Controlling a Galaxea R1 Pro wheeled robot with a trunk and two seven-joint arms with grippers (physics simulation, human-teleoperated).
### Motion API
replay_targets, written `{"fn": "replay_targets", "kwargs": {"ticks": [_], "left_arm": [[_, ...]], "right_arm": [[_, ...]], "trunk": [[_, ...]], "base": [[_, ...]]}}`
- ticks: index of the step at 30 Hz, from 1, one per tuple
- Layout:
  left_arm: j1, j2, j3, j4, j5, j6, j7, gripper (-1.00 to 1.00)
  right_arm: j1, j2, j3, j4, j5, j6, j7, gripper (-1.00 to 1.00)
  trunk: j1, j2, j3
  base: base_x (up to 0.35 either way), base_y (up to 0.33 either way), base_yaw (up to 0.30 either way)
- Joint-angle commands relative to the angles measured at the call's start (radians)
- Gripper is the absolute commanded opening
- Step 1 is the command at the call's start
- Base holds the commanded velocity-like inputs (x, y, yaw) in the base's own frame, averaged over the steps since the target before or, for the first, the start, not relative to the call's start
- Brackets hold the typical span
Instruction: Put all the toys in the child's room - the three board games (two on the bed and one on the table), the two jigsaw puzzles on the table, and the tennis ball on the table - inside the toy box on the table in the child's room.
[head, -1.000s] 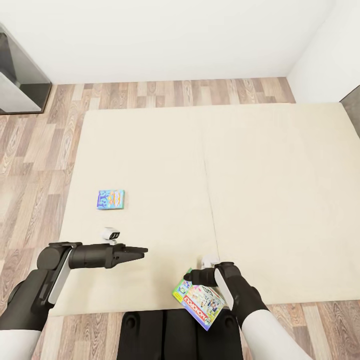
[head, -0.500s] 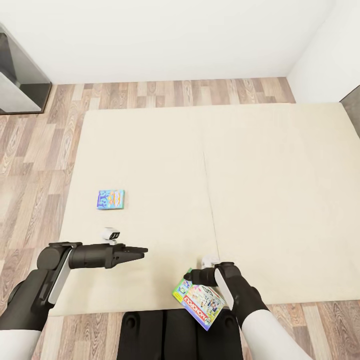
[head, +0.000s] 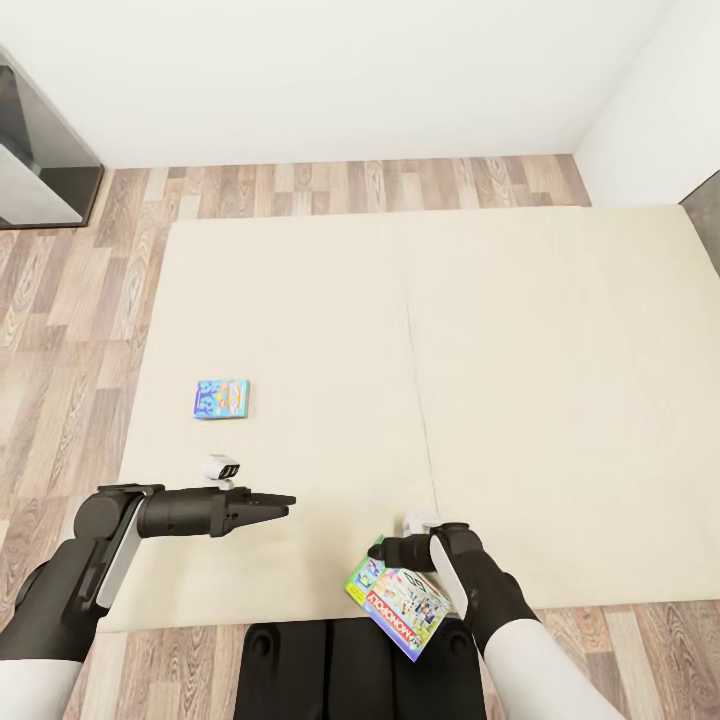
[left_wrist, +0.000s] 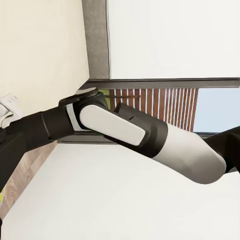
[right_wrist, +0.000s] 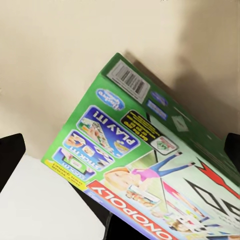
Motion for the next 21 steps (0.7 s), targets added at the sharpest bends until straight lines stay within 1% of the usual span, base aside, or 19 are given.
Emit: {"fn": "replay_targets", "kwargs": {"ticks": [1,18,21], "left_arm": [[0.0,0.001,0.0,0.0,0.0,0.011,-0.003,1.0],[0.0,0.002,0.001,0.0,0.002,0.011,-0.005,1.0],[0.0,0.002,0.009,0.0,0.002,0.011,-0.005,1.0]], "right_arm": [[0.0,0.0,0.0,-0.001,-0.008,0.005,-0.004,1.0],[-0.001,0.0,-0.001,-0.002,-0.004,0.006,-0.003,1.0],[-0.001,0.0,-0.001,-0.004,-0.002,0.007,-0.004,1.0]], "trunk": [[0.001,-0.002,-0.001],[0.001,-0.002,-0.001],[0.001,-0.002,-0.001]], "base": [[0.0,0.0,0.0],[0.0,0.0,0.0],[0.0,0.0,0.0]]}}
